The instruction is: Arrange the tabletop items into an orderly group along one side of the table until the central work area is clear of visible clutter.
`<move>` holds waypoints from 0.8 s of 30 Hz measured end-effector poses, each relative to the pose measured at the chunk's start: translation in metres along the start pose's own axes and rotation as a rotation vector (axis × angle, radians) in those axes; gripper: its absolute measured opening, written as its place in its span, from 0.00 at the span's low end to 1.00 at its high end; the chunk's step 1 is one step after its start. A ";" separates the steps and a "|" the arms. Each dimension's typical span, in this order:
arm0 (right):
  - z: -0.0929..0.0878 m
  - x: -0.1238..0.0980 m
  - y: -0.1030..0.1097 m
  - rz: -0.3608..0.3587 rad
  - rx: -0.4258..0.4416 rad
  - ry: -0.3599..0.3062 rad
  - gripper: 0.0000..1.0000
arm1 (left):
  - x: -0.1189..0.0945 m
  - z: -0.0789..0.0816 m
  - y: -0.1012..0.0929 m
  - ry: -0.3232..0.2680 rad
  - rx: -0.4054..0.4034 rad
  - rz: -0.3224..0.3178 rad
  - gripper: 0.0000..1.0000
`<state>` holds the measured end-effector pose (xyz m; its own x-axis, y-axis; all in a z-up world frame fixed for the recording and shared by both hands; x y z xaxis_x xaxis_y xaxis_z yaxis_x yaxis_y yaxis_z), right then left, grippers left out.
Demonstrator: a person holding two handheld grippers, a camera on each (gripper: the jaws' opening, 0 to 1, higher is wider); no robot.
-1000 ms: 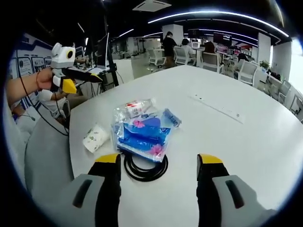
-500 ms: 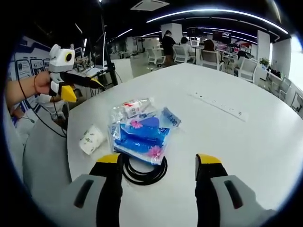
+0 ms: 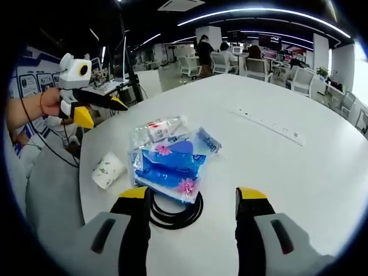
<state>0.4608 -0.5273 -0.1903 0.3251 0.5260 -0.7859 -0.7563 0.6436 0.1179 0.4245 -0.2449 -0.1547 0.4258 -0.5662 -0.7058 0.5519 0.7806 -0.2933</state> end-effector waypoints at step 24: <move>-0.002 0.023 -0.007 0.023 0.022 0.025 0.53 | 0.030 -0.008 0.005 0.055 -0.033 -0.015 0.68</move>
<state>0.4727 -0.5211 -0.2104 0.2933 0.5269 -0.7977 -0.7508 0.6435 0.1490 0.4346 -0.2554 -0.1822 0.3769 -0.5635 -0.7352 0.5336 0.7809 -0.3249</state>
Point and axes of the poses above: the point that each gripper's makers call its tool centre point, and the gripper's own axes: x roughly forward along the fingers, y roughly to its left, z roughly out of its top, the point moved 9 cm from there along -x, roughly backward along the fingers, and after that the axes turned 14 degrees about y, right-handed, at the moved point
